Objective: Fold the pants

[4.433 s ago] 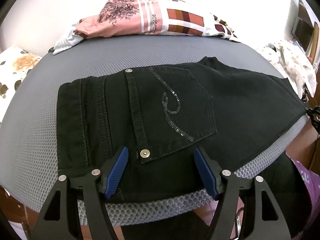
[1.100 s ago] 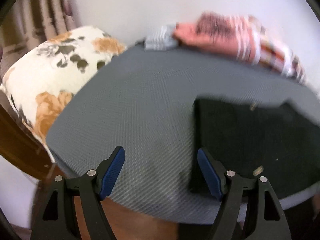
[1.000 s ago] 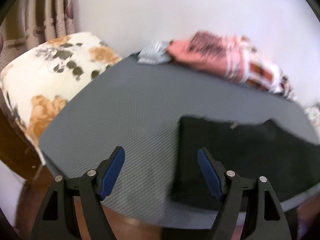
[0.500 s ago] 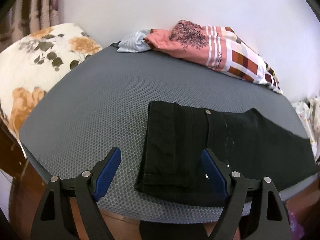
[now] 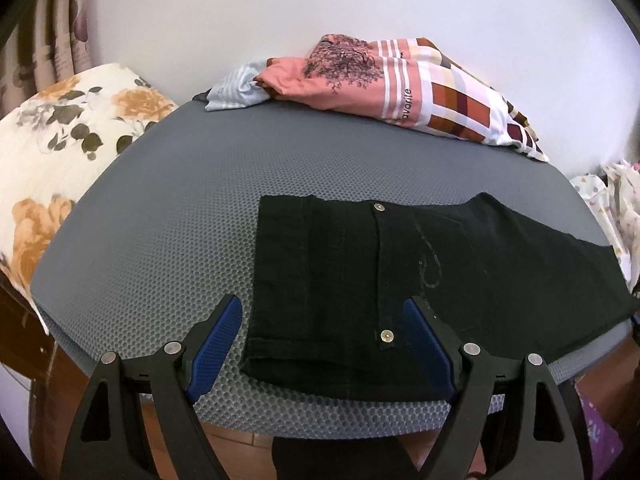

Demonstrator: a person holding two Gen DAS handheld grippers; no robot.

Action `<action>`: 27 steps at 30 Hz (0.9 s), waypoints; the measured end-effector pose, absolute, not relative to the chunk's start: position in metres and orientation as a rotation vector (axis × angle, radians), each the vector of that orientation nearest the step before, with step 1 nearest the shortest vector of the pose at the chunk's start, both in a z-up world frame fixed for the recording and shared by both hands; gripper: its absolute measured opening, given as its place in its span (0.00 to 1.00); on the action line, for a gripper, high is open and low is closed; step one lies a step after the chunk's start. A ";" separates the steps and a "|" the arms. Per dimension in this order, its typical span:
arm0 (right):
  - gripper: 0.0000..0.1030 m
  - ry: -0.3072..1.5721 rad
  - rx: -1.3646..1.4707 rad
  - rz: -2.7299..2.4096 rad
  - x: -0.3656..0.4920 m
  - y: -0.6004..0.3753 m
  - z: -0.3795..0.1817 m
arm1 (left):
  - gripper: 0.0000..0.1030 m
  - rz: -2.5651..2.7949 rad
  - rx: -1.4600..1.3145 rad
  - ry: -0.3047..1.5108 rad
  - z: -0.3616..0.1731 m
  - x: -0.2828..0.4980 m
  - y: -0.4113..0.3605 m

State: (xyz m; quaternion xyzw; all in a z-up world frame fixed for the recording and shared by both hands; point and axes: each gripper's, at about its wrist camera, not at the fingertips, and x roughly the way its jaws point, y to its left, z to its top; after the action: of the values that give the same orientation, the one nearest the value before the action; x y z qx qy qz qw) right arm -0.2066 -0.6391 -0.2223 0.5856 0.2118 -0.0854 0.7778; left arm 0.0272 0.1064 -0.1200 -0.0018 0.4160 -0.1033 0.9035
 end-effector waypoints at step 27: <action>0.39 0.553 1.267 -0.271 -0.198 -0.646 -0.214 | 0.80 -0.134 0.116 0.856 -0.116 0.028 0.097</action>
State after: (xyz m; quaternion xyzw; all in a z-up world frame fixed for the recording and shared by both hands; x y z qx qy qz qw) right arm -0.1976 -0.6464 -0.2142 0.5822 0.2544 -0.1247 0.7621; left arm 0.0275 0.0973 -0.1164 0.0561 0.4144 -0.0650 0.9061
